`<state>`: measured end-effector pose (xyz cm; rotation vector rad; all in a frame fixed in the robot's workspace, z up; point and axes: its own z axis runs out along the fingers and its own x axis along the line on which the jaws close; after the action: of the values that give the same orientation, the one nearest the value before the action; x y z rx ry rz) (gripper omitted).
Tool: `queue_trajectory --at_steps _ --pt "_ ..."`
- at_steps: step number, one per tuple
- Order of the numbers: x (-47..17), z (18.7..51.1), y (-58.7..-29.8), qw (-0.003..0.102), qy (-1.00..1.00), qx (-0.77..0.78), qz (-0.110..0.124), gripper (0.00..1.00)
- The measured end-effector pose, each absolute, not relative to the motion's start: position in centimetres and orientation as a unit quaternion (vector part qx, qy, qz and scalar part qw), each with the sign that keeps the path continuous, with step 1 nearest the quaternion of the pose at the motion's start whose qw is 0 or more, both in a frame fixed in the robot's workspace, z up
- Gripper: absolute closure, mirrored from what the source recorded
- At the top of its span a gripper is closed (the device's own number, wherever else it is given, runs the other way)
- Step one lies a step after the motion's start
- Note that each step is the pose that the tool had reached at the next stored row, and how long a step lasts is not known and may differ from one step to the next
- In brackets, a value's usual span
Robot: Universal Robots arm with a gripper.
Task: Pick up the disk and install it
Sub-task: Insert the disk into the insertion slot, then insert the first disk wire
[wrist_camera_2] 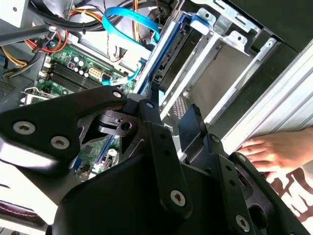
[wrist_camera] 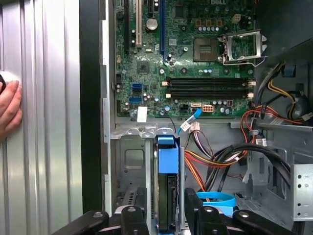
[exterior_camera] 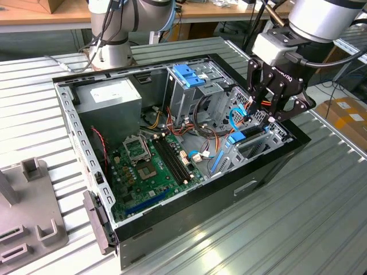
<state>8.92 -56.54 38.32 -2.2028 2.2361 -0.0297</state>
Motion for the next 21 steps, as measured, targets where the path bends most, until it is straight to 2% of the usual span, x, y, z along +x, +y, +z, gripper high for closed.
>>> queue_trajectory --at_steps 21 --pt "9.44 38.02 -56.07 0.001 0.712 -0.702 -0.009 0.56"
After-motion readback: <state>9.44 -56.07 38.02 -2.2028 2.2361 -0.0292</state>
